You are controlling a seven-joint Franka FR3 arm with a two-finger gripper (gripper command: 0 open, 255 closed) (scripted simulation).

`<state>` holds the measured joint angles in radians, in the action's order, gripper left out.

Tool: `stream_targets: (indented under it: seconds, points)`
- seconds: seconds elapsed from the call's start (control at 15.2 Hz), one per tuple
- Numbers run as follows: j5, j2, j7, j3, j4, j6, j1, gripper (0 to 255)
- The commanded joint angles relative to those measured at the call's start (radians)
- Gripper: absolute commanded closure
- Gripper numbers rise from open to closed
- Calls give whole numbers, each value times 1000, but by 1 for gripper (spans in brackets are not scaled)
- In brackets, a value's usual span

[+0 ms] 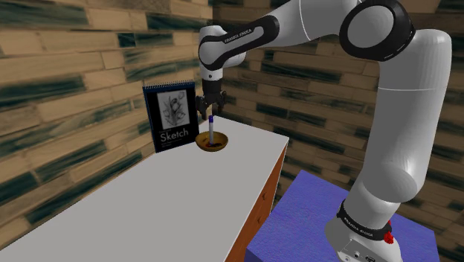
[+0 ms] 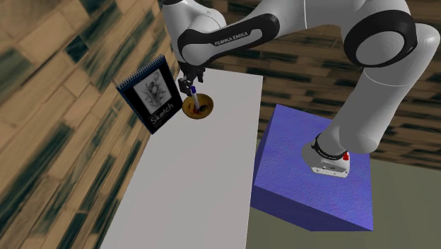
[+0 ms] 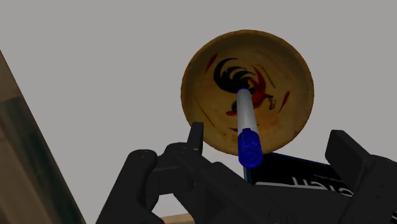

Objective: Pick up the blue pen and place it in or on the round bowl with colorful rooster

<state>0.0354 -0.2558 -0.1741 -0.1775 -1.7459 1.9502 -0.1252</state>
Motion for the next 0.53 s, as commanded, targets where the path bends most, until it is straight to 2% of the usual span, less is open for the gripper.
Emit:
stream_targets:
  seconds: [0.0,0.26,0.46]
  points:
    - [0,0,0,0,0,0,0,0]
    - [-4,18,3,-1,104,-122,0,0]
    - [-4,18,3,-1,104,-122,0,0]
